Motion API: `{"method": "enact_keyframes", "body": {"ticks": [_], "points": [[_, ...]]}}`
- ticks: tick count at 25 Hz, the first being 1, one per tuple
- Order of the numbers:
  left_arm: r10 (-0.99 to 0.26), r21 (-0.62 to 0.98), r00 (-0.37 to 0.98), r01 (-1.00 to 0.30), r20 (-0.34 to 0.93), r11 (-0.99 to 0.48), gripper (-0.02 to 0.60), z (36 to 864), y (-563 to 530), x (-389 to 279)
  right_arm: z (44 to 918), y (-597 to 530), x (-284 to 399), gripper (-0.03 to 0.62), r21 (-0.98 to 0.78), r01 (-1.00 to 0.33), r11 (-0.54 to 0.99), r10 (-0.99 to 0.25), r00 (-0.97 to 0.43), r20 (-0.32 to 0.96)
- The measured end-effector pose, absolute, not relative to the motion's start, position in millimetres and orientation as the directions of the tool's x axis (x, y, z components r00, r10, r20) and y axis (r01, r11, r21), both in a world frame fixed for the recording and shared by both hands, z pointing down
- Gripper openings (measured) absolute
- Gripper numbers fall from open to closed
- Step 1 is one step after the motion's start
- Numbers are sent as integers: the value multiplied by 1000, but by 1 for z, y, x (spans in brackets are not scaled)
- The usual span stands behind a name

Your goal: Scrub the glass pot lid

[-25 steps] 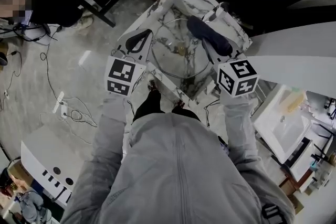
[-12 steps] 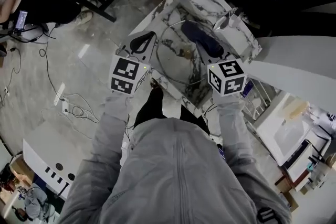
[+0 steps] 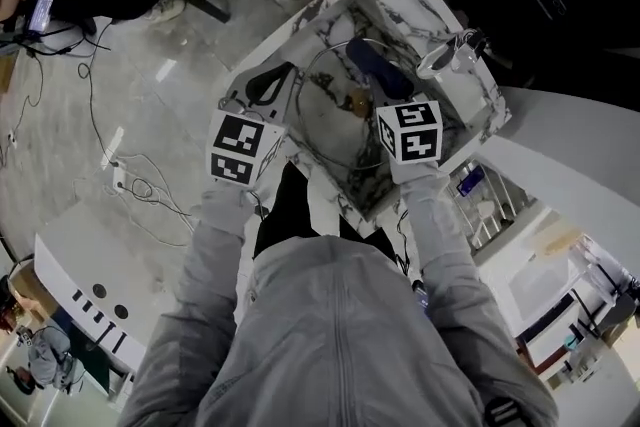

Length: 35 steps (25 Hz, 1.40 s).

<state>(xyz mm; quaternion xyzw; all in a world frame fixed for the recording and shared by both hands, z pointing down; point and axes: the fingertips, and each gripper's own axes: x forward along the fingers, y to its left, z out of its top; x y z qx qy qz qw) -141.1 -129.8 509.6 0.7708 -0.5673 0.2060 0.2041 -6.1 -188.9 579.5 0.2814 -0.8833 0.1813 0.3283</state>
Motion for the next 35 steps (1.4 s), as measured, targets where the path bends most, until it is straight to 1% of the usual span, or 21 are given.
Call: {"method": "enact_keyframes", "body": {"ticks": [6, 9, 14, 19, 27, 32, 35], "points": [[-783, 85, 252, -965, 569, -249, 28, 521, -126, -146, 619, -204, -10, 74, -142, -632, 762, -356, -592, 723], [-780, 97, 253, -965, 572, -242, 28, 524, -123, -149, 637, -205, -15, 74, -112, -631, 767, -351, -559, 751], [-776, 114, 256, -965, 577, -234, 28, 530, -120, -152, 653, -198, -32, 74, -85, -588, 804, -323, -554, 767], [-768, 130, 272, -961, 579, -242, 28, 533, -116, -151, 660, -186, -50, 74, -66, -508, 859, -270, -559, 784], [-764, 138, 275, -961, 583, -241, 28, 537, -108, -152, 667, -155, -78, 75, -145, -431, 891, -166, -606, 778], [-765, 142, 272, -962, 584, -233, 28, 538, -101, -156, 669, -134, -91, 76, -232, -372, 899, -65, -637, 768], [-761, 145, 274, -961, 588, -234, 28, 539, -97, -157, 670, -123, -93, 77, -259, -352, 900, -28, -638, 769]]}}
